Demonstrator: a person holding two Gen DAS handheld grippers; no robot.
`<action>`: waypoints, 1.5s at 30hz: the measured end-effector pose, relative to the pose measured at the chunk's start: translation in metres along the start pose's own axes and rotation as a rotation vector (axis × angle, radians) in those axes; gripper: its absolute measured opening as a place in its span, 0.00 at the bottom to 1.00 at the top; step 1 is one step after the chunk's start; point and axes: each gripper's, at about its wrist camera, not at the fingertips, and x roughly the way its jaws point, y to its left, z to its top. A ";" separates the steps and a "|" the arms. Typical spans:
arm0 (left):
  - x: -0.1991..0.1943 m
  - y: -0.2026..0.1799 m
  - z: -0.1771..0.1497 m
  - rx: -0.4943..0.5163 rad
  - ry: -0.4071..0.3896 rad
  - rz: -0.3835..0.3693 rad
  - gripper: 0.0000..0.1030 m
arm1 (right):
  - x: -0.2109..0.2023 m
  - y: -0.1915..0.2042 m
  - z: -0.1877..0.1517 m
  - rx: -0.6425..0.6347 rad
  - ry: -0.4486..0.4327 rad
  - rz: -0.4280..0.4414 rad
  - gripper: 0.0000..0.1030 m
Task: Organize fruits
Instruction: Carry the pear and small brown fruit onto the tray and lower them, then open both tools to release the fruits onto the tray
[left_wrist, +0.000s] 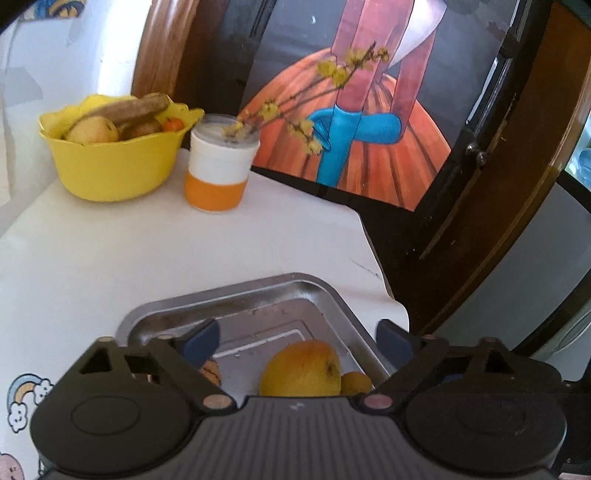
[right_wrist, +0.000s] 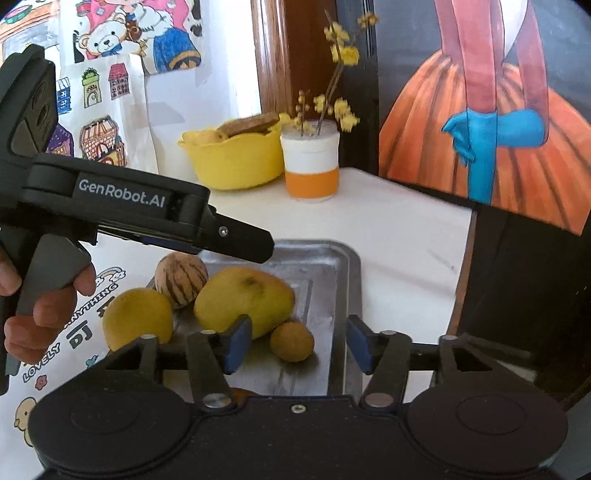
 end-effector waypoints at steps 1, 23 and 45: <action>-0.003 0.000 0.000 -0.001 -0.009 0.006 0.97 | -0.002 0.001 0.001 0.002 -0.009 -0.004 0.70; -0.070 0.016 -0.028 -0.049 -0.121 0.156 1.00 | -0.052 0.035 -0.002 0.003 -0.101 -0.040 0.99; -0.146 0.030 -0.118 -0.155 -0.243 0.333 1.00 | -0.099 0.081 -0.046 0.090 -0.214 -0.159 0.99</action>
